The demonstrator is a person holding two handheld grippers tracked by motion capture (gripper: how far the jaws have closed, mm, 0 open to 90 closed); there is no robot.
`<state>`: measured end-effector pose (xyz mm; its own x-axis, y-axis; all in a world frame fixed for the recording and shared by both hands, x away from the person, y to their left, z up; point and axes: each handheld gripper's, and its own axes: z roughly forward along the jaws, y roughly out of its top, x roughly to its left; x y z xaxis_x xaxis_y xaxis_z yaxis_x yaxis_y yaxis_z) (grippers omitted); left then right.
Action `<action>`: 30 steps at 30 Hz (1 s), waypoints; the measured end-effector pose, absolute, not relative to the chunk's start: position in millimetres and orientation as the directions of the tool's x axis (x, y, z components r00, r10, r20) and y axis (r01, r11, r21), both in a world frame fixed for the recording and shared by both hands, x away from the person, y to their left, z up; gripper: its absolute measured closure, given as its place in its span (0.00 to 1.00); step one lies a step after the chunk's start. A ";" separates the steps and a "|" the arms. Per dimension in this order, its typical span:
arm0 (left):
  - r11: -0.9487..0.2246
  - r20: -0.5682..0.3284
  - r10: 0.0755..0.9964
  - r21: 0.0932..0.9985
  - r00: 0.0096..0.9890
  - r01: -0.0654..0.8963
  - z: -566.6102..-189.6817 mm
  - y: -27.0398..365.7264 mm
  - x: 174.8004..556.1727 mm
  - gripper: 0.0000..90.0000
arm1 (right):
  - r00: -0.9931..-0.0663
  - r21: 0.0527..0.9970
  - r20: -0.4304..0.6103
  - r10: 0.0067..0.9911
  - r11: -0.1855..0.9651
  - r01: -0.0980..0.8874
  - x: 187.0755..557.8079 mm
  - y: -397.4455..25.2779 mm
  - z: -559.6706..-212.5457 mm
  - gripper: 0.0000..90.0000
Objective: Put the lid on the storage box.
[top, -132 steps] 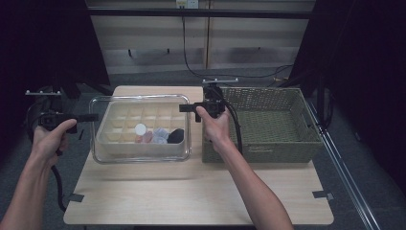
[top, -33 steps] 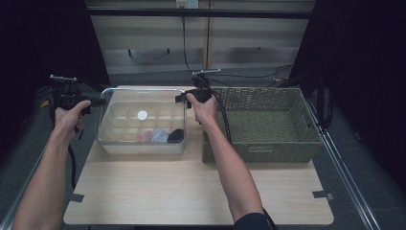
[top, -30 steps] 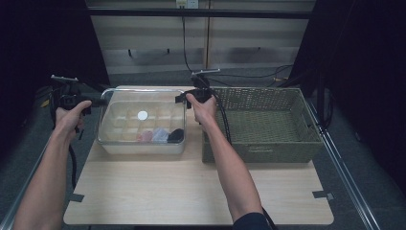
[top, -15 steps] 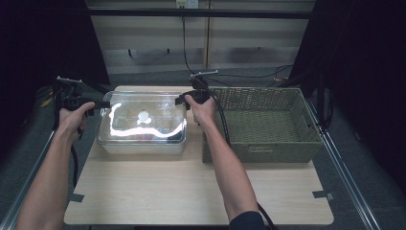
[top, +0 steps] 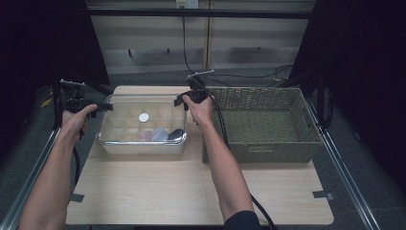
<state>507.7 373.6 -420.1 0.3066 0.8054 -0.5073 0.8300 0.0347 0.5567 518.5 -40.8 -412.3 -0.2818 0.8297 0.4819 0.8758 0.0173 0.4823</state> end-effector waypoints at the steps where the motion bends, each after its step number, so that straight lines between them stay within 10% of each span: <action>1: 0.038 -0.510 0.803 0.560 0.309 0.827 -420.3 373.9 507.4 0.64 | -0.283 0.481 0.481 0.830 0.019 0.876 518.6 -40.3 -412.3 0.54; 30: 0.029 -0.495 0.820 0.537 0.287 0.843 -431.3 376.0 501.3 0.59 | -0.264 0.453 0.439 0.859 0.041 0.890 518.8 -40.2 -413.4 0.44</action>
<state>501.3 376.0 -431.3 0.2869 0.8205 -0.4945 0.8429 0.0291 0.5372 518.8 -40.2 -413.4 -0.2636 0.8588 0.4394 0.8903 0.0413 0.4534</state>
